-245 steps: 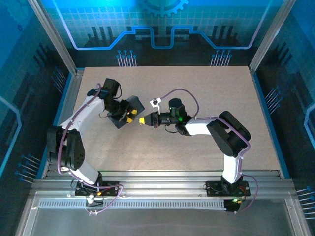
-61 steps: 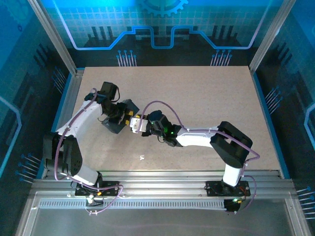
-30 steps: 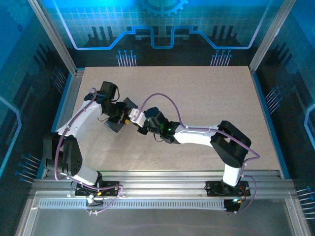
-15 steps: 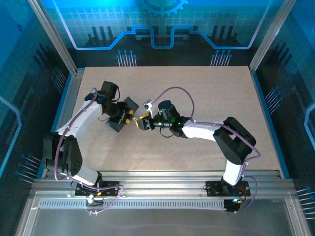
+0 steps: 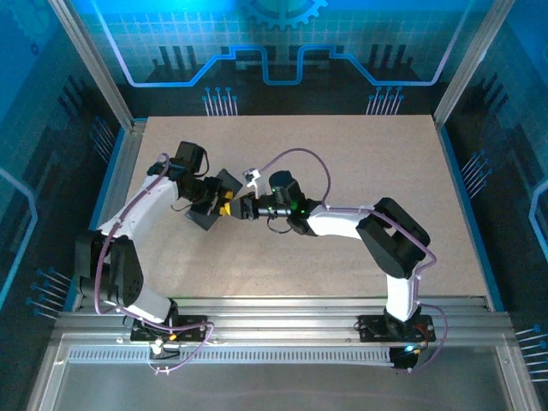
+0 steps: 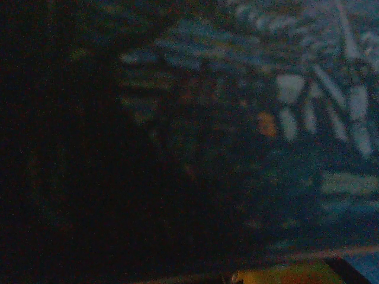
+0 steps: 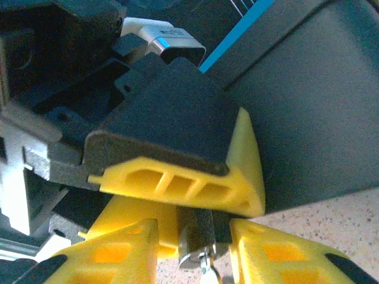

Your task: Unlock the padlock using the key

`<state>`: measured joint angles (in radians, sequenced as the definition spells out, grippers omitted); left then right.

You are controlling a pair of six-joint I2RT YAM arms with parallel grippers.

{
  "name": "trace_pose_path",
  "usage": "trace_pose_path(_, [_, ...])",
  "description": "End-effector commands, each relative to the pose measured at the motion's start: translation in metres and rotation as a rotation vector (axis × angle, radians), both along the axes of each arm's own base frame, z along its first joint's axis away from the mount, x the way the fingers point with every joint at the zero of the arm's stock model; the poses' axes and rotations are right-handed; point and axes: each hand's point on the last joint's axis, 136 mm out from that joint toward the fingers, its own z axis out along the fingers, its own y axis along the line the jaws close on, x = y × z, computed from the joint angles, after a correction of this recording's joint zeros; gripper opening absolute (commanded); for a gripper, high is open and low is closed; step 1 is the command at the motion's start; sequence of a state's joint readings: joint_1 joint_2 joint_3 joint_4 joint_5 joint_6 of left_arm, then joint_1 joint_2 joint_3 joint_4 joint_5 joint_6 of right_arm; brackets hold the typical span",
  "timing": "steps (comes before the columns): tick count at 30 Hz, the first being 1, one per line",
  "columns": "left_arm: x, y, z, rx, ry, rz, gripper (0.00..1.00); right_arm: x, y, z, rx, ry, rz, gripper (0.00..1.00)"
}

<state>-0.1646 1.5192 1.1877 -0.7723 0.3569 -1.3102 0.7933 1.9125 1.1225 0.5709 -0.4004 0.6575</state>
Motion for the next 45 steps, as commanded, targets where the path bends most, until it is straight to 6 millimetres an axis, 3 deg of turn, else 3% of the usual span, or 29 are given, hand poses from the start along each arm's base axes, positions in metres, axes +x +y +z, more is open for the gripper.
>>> trace_pose_path(1, [0.000,-0.008,0.015,-0.042,-0.053,-0.022,0.00,0.003,0.011,0.012,0.047,0.007,0.006,0.27])
trace_pose_path(5, [-0.001,-0.008,0.014,-0.037,-0.054,-0.033,0.11,0.008,0.008,0.006,0.029,0.041,-0.022,0.07])
trace_pose_path(9, [-0.001,-0.003,0.019,-0.008,-0.075,-0.053,0.42,0.006,-0.002,-0.002,-0.014,0.057,-0.030,0.01])
trace_pose_path(10, [0.000,-0.001,0.021,0.000,-0.082,-0.055,0.45,0.005,-0.005,-0.003,-0.022,0.062,-0.029,0.00])
trace_pose_path(19, [0.010,0.001,0.043,-0.005,-0.173,-0.084,0.46,0.015,-0.031,-0.008,-0.095,0.090,-0.085,0.00])
trace_pose_path(26, [0.025,0.017,0.073,0.047,-0.302,-0.147,0.45,0.018,-0.057,-0.007,-0.168,0.114,-0.072,0.00])
trace_pose_path(29, [0.032,0.024,0.074,0.108,-0.357,-0.232,0.43,0.018,-0.066,-0.002,-0.191,0.111,-0.056,0.00])
trace_pose_path(35, [0.036,0.028,0.046,0.245,-0.356,-0.415,0.36,0.016,-0.074,0.001,-0.345,0.034,0.002,0.00])
trace_pose_path(40, [0.038,0.024,0.027,0.277,-0.357,-0.448,0.35,0.016,-0.085,0.000,-0.504,-0.051,0.016,0.00])
trace_pose_path(45, [0.042,0.019,0.007,0.328,-0.333,-0.459,0.35,0.018,-0.101,-0.022,-0.700,-0.132,0.000,0.00])
